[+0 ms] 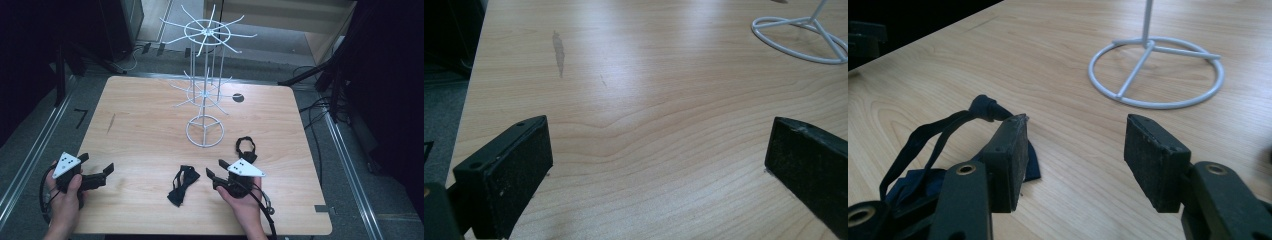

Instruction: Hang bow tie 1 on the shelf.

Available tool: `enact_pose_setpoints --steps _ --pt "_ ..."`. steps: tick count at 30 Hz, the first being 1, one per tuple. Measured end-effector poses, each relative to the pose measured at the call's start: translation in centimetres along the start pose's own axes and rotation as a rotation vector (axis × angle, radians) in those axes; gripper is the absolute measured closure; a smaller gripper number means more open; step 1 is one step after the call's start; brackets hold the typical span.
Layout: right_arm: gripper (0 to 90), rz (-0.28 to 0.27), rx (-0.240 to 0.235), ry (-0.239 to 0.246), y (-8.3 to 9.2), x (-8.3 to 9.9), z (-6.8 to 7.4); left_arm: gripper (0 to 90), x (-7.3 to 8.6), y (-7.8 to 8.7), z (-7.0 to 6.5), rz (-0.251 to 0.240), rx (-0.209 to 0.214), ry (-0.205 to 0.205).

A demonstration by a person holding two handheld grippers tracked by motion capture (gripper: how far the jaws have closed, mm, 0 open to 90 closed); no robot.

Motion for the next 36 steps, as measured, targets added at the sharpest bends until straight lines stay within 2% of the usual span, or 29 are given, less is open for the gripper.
enact_pose_setpoints --steps 8,15,24,26,28,34,36 --pt "45.0 0.030 -0.038 0.019 -1.8 0.1 1.8 0.0 0.0 0.0 0.0 0.000 0.003 0.001" --pt "47.6 0.030 -0.041 0.011 -2.5 -0.4 2.2 0.0 0.0 0.0 0.0 -0.004 0.003 0.002" --pt "50.6 0.068 -0.070 0.023 -3.8 0.1 3.4 0.0 0.0 0.0 0.0 -0.003 0.006 0.002" --pt "52.0 0.081 -0.067 0.020 -4.1 0.3 3.5 0.0 0.0 0.0 0.0 -0.003 0.006 0.003" --pt "54.9 0.091 -0.085 -0.017 -4.4 0.4 3.6 0.0 0.0 0.0 0.0 -0.003 0.006 0.002" --pt "61.7 0.122 -0.088 -0.028 -5.1 0.8 3.7 0.0 0.0 0.0 0.0 -0.004 0.005 0.002" --pt "67.5 0.141 -0.087 -0.025 -5.5 1.2 3.6 0.0 0.0 0.0 0.0 -0.002 0.008 0.003"
Point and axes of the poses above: each handheld gripper's, and its own axes: y roughly backward along the jaws, x roughly out of its underside, z roughly to its left, the point moved 5 cm from there along -y, roughly forward along the jaws, and after that the axes turned 1 degree about -z, right-handed, at the moved point
